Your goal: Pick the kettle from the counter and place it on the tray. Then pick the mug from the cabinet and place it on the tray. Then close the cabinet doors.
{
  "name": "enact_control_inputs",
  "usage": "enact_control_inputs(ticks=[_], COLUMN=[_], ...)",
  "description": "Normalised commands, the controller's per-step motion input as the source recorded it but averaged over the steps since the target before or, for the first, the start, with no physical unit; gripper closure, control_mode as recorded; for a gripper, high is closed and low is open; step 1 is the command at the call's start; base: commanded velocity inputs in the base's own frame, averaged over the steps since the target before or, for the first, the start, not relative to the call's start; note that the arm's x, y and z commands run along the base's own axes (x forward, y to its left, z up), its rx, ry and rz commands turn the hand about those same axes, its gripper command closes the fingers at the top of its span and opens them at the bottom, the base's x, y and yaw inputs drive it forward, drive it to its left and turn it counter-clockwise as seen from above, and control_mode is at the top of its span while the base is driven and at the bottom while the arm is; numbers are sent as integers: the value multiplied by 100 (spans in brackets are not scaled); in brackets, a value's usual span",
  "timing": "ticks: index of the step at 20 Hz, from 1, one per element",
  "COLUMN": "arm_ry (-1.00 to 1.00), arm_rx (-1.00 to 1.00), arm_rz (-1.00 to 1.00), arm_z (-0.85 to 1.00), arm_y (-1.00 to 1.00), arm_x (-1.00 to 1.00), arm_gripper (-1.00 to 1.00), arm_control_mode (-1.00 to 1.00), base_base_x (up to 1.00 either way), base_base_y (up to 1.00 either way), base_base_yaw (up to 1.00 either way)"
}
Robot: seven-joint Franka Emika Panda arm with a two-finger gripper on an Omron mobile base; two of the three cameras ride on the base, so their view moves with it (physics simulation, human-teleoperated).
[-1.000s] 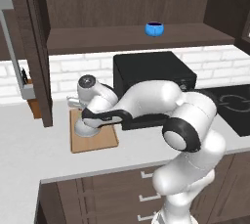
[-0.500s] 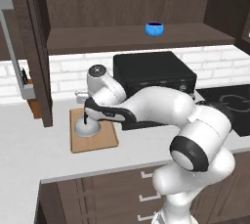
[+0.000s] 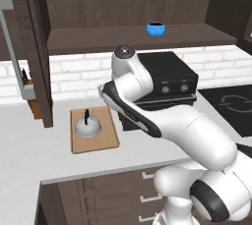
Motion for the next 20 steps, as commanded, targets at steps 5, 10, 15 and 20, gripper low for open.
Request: enact_control_inputs(ticks=[5,10,15,20], arm_ry=[2,2,-10,-20], arm_rx=[-32,-10,9,35], arm_rz=[23,18,7,-12], arm_z=[100,100,74,36], arm_y=[-71,-80,-87,-41], arm_x=[-48,19,38,46], arm_gripper=[-100,-100,-100,-100], arm_control_mode=[-100,-100,-100,-100], base_base_x=[0,0,0,0], base_base_y=[0,0,0,0], base_base_yaw=[0,0,0,0])
